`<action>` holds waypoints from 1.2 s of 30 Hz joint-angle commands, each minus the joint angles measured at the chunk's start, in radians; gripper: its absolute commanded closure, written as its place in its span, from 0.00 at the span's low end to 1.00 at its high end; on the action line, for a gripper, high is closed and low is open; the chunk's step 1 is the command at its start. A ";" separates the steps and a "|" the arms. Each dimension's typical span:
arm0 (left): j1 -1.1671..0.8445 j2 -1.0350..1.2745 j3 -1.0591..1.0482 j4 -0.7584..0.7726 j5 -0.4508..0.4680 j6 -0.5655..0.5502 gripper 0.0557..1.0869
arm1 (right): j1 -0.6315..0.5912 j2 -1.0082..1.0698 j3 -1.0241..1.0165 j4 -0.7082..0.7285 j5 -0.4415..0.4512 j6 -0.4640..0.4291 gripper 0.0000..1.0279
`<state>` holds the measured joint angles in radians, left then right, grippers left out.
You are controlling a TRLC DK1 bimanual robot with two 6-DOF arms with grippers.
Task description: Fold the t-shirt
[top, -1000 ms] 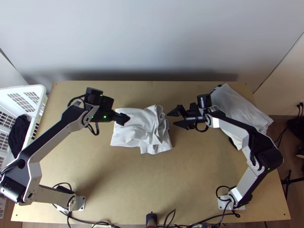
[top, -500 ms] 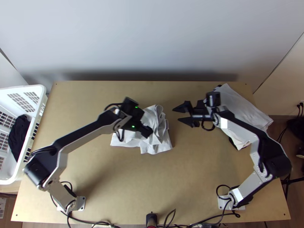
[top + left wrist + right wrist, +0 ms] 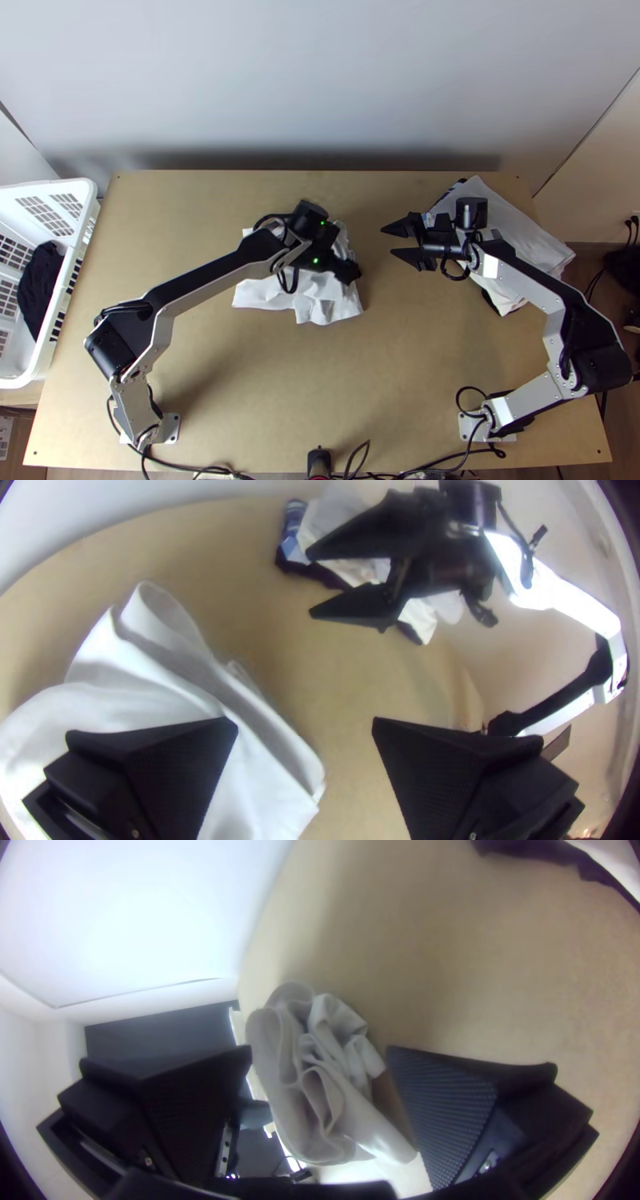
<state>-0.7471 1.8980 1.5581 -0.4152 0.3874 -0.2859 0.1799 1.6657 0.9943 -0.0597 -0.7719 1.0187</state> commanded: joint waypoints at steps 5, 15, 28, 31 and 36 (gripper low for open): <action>0.120 -0.030 0.042 0.049 0.200 -0.208 0.05 | 0.015 0.000 0.003 0.004 0.000 0.021 0.09; 0.212 -0.145 -0.070 0.018 0.206 -0.137 0.05 | 0.082 0.022 -0.014 0.004 -0.001 0.021 0.09; 0.249 -0.178 -0.170 0.001 0.200 -0.041 0.05 | 0.136 0.049 -0.039 0.037 -0.009 0.029 0.09; 0.272 -0.174 -0.242 -0.002 0.125 0.070 0.05 | 0.148 0.054 -0.057 0.075 -0.010 0.031 0.09; 0.302 -0.174 -0.355 -0.002 -0.010 0.206 0.05 | 0.145 0.118 -0.056 0.100 -0.040 0.031 0.09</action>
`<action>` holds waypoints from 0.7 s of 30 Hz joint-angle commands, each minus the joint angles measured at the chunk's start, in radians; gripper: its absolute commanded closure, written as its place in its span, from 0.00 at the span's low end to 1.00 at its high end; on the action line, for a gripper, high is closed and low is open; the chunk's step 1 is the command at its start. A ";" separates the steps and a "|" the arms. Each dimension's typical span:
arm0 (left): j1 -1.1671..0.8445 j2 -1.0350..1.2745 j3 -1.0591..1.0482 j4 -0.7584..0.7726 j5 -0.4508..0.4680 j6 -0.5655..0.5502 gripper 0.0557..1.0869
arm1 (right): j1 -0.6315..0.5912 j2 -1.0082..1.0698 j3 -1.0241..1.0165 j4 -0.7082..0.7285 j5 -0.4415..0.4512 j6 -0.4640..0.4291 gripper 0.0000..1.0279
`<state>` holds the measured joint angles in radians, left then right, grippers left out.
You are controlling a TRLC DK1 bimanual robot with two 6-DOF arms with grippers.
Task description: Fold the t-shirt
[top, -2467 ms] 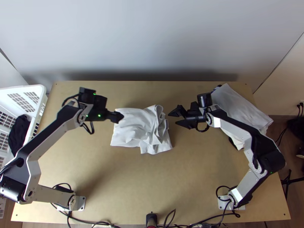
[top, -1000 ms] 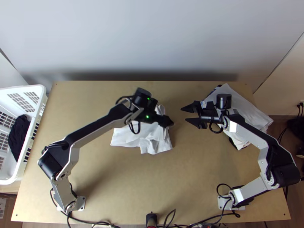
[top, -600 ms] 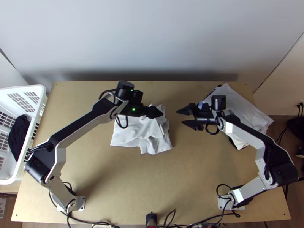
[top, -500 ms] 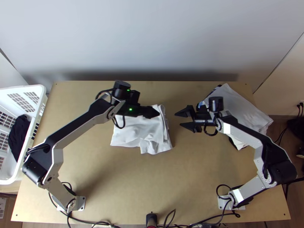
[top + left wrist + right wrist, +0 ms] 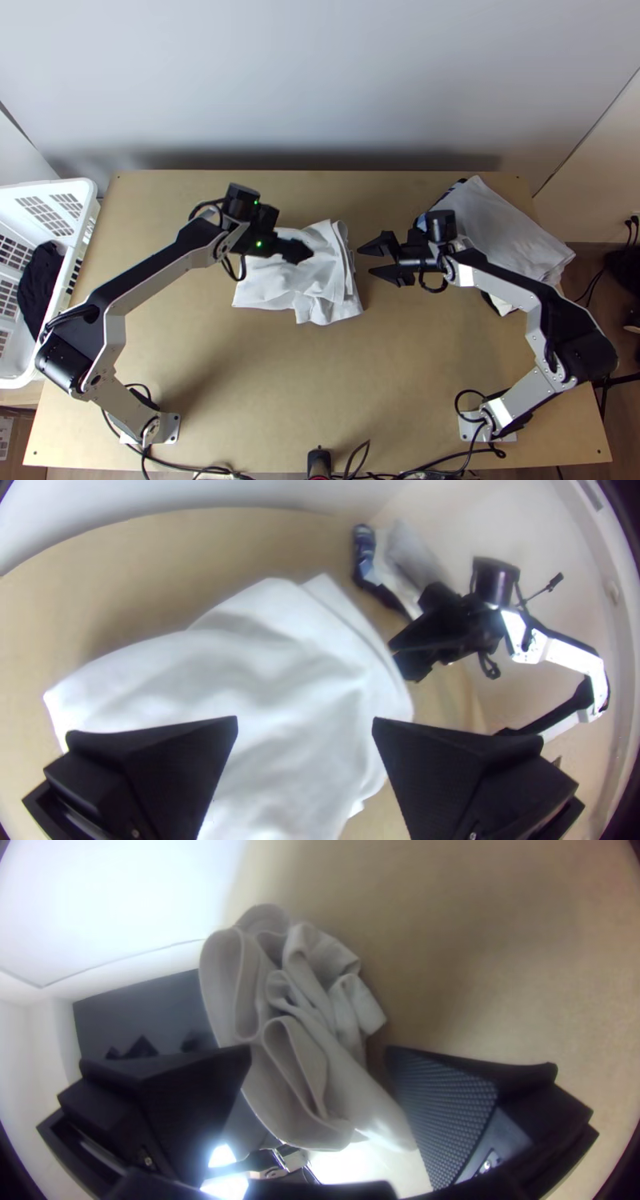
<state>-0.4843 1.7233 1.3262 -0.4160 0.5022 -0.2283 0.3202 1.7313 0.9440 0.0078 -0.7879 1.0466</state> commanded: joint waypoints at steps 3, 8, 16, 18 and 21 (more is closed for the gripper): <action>0.066 -0.018 -0.167 -0.001 -0.133 0.172 0.05 | 0.002 0.090 -0.001 0.058 -0.057 0.015 0.09; 0.090 -0.042 -0.200 -0.001 -0.140 0.173 0.05 | 0.013 0.146 0.010 0.098 -0.096 0.033 0.09; 0.098 -0.065 -0.213 -0.004 -0.145 0.167 0.05 | 0.036 0.074 0.029 0.141 -0.137 0.056 0.09; 0.099 -0.067 -0.214 -0.006 -0.146 0.165 0.05 | 0.049 0.033 0.022 0.143 -0.137 0.050 0.06; 0.099 -0.068 -0.213 -0.006 -0.146 0.164 0.05 | 0.086 -0.015 0.006 0.133 -0.132 0.003 0.05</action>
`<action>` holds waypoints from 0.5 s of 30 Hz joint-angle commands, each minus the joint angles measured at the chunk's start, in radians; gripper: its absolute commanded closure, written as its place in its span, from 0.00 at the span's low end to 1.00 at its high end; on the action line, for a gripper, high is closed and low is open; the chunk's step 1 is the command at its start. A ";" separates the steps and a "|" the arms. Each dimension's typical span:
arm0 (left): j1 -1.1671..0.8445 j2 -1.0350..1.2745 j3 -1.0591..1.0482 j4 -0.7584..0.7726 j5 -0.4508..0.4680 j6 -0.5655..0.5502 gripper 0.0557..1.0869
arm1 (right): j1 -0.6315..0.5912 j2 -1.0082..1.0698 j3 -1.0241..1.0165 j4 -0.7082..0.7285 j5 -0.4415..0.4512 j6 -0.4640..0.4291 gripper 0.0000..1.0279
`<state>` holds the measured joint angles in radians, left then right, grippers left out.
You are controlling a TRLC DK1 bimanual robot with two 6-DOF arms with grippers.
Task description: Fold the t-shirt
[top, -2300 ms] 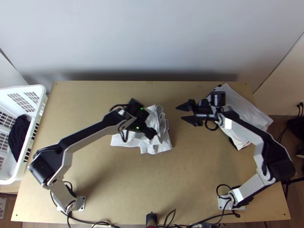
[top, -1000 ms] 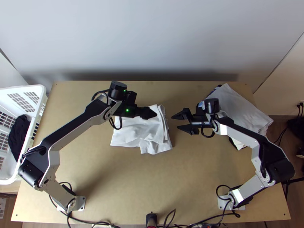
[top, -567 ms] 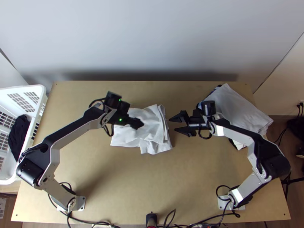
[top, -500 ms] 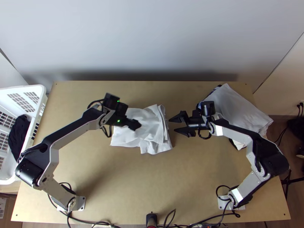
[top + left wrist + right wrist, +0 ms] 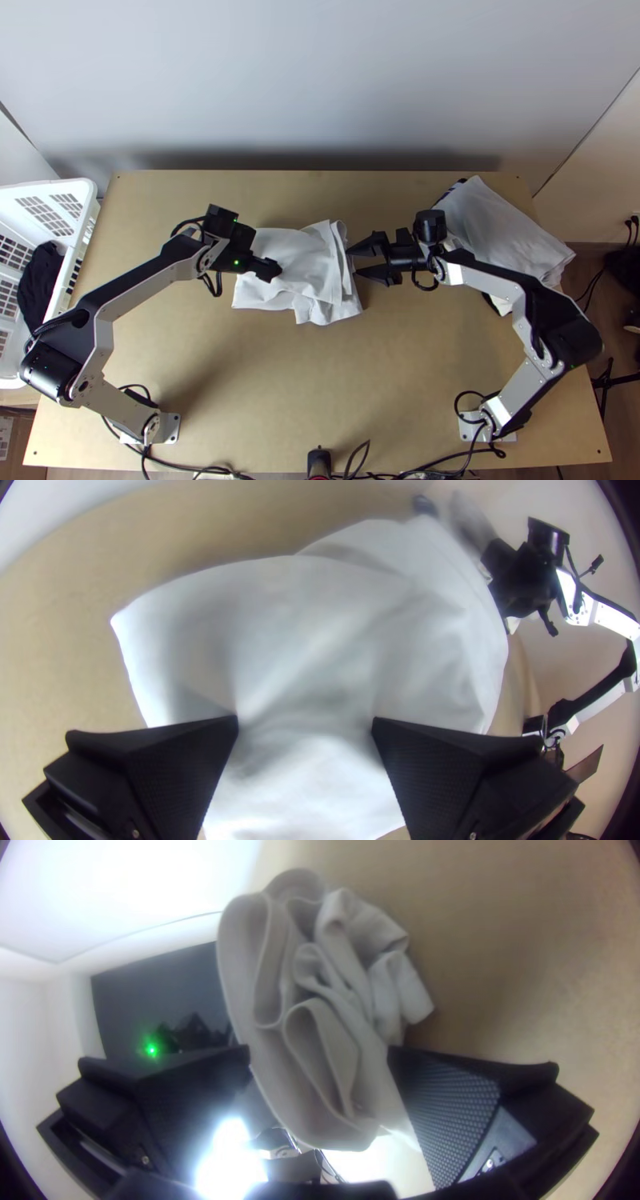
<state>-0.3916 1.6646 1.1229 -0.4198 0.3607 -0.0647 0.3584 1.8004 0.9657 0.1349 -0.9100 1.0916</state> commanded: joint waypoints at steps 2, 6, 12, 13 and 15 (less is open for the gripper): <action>0.007 -0.011 -0.009 -0.002 -0.005 -0.003 0.05 | 0.076 -0.108 -0.024 -0.032 0.019 -0.076 0.05; 0.003 -0.019 -0.012 -0.002 -0.005 -0.006 0.05 | 0.116 -0.121 -0.021 -0.113 0.148 -0.157 0.05; -0.003 -0.023 -0.011 0.000 -0.005 -0.015 0.05 | 0.163 -0.039 0.062 -0.228 0.329 -0.225 0.05; -0.003 -0.026 -0.009 0.000 -0.005 -0.018 0.05 | 0.163 -0.021 0.077 -0.238 0.364 -0.225 0.05; -0.003 -0.032 -0.011 0.000 -0.005 -0.023 0.05 | 0.157 0.010 0.099 -0.248 0.425 -0.226 0.05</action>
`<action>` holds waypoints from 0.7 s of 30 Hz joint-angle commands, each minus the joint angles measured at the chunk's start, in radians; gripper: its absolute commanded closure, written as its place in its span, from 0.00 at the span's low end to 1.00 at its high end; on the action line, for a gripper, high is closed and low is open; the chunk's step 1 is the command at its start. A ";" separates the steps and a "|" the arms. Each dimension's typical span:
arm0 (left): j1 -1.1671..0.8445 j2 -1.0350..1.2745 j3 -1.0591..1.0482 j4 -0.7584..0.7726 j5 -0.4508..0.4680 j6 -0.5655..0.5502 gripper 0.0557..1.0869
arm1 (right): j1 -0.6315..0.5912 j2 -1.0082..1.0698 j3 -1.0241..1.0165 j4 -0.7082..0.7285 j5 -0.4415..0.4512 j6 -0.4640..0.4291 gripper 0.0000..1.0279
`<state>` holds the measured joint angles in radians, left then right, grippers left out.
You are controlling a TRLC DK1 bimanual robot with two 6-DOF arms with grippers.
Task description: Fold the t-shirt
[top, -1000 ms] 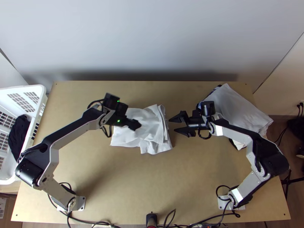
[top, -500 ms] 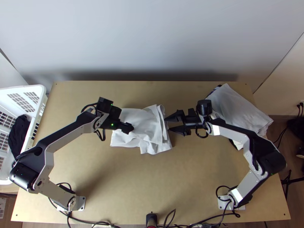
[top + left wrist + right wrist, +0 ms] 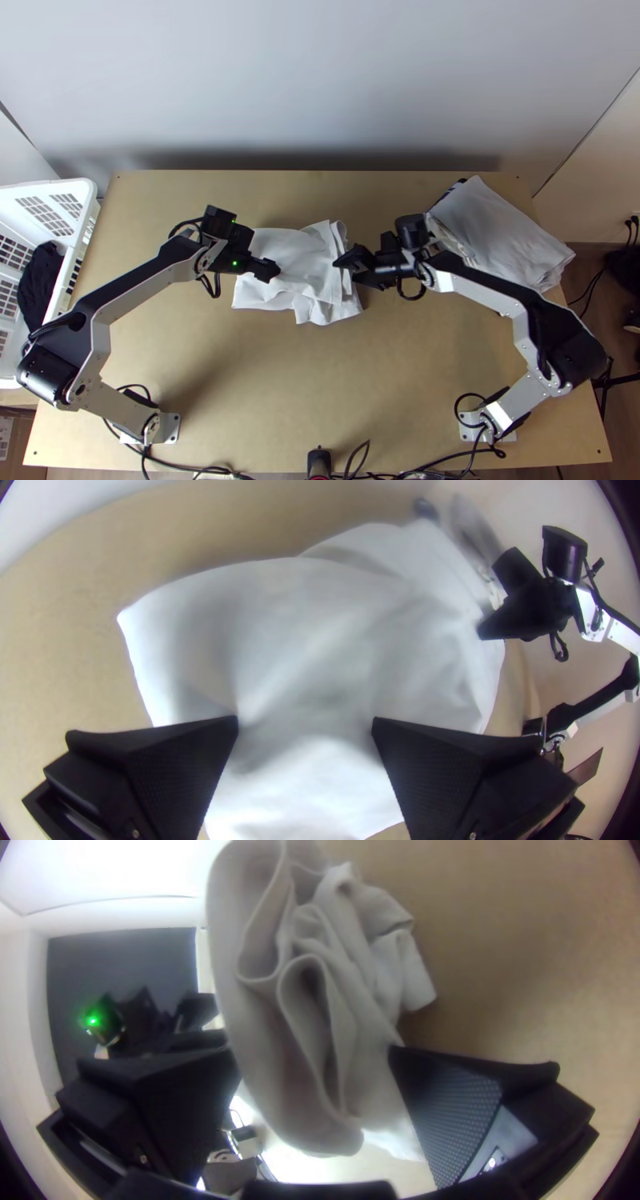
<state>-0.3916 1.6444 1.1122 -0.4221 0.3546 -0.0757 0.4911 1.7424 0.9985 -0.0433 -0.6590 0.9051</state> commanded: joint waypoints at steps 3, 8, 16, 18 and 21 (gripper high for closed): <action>0.007 -0.026 -0.006 0.000 0.000 -0.010 0.05 | -0.006 0.121 0.095 -0.096 0.259 -0.038 0.05; 0.026 -0.037 -0.014 -0.003 0.000 -0.007 0.05 | -0.049 0.157 0.109 -0.127 0.312 -0.029 0.05; 0.026 -0.047 -0.011 -0.003 0.001 -0.010 0.05 | -0.017 0.177 0.101 -0.125 0.257 -0.017 0.05; 0.026 -0.051 -0.009 -0.003 0.001 -0.010 0.05 | 0.018 0.175 0.095 -0.125 0.222 -0.014 0.05; 0.026 -0.052 -0.006 -0.003 0.001 -0.010 0.05 | 0.087 0.163 0.078 -0.122 0.167 -0.015 0.05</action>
<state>-0.3668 1.6001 1.1007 -0.4248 0.3546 -0.0853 0.4858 1.9003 1.0962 -0.1513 -0.4084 0.8810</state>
